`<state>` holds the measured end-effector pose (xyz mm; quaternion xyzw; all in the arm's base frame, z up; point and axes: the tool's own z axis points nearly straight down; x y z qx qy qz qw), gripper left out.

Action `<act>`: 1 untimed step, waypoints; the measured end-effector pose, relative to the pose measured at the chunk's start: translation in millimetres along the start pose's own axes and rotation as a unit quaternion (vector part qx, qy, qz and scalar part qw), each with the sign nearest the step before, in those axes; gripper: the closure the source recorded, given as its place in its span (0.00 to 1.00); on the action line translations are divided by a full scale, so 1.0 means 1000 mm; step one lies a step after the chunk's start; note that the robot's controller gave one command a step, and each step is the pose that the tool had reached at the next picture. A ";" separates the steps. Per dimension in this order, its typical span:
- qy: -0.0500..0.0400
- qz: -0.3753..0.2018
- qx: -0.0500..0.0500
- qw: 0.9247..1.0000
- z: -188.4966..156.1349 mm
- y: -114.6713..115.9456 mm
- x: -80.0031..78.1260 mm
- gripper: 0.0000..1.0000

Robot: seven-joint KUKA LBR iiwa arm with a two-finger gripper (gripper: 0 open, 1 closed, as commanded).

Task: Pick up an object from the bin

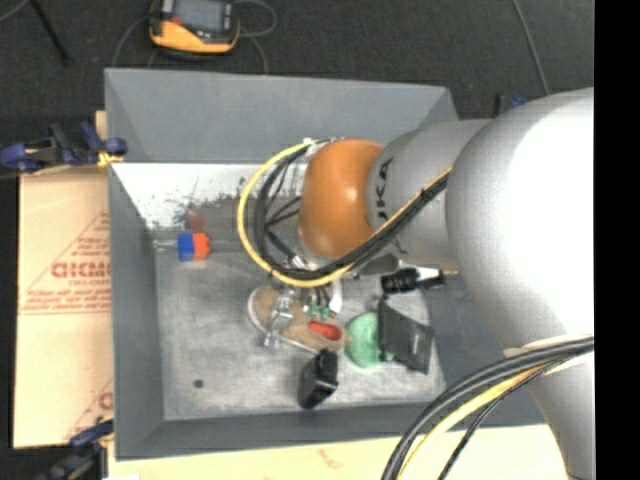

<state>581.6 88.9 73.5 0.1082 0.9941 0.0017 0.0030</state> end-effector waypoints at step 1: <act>0.001 0.000 0.001 1.000 -0.011 -0.001 0.001 1.00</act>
Offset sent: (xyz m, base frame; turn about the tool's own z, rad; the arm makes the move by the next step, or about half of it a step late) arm 0.0002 -0.0002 0.0364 0.0000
